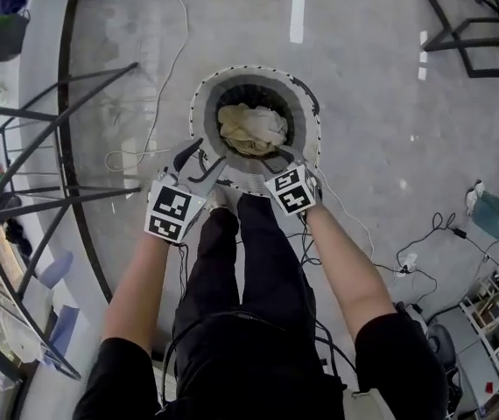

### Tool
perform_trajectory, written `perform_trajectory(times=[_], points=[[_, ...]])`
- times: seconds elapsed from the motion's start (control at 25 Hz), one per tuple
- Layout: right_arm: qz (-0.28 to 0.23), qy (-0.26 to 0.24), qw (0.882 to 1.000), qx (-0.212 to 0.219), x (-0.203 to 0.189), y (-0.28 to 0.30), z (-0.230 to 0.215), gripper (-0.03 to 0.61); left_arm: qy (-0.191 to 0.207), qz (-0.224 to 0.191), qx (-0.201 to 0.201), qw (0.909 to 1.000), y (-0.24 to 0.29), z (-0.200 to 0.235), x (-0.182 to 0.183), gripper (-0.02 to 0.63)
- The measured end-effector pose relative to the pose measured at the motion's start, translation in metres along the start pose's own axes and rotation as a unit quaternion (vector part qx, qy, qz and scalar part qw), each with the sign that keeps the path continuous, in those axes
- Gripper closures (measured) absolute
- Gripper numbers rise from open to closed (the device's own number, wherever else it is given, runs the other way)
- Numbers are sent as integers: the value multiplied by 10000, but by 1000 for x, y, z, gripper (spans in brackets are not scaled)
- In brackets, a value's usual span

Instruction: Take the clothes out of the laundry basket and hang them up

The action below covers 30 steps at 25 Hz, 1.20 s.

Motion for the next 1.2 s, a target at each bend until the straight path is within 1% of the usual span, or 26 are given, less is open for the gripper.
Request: perform_trajectory(times=[0.08, 0.24, 0.36, 0.44, 0.48, 0.56, 0.72, 0.84, 0.96, 1.0, 1.04, 1.08, 1.12, 1.2], points=[[202, -152, 9997, 27, -12, 51, -2, 362, -93, -137, 60, 9998, 4, 10, -7, 373], [608, -399, 9974, -33, -37, 146, -7, 365, -129, -293, 141, 9994, 4, 21, -25, 376], [827, -654, 9944, -79, -53, 207, -7, 379, 47, -402, 188, 9990, 3, 32, -40, 377], [1015, -908, 9906, -89, -67, 245, -7, 396, 134, -422, 208, 9988, 4, 40, -50, 379], [1140, -1035, 9880, -87, -76, 262, -8, 400, 70, -408, 232, 9989, 5, 45, -58, 380], [1417, -1196, 9826, -107, -94, 292, -12, 403, -203, -346, 302, 9987, 10, 55, -77, 388], [1802, -1045, 9780, -130, -121, 329, -10, 405, -632, -253, 433, 9967, 21, 76, -107, 388], [1951, -908, 9764, -162, -139, 346, -7, 403, -616, -138, 397, 9972, 32, 84, -120, 388], [2010, -693, 9763, -395, -147, 359, -13, 407, -537, -106, 373, 9978, 38, 89, -125, 388], [2048, -716, 9751, -457, -149, 362, -13, 423, -547, -112, 388, 9977, 38, 92, -126, 387], [2108, -794, 9729, -516, -151, 364, -14, 458, -567, -116, 405, 9975, 38, 94, -126, 388], [2178, -881, 9704, -565, -153, 364, -14, 513, -588, -118, 419, 9973, 38, 95, -127, 387], [2242, -920, 9684, -585, -155, 364, -15, 551, -606, -116, 427, 9972, 38, 96, -127, 387], [2291, -808, 9685, -541, -156, 361, -16, 552, -605, -121, 425, 9972, 38, 97, -126, 387]])
Point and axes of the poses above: the fingertips, and each gripper's own axes: y forward along the fingers, z to its left, x out of its top, the point moved 1 cm from there along -y, backward along the fingers, and after that the axes turned 7 degrees about -x, right-handed, at the moved point
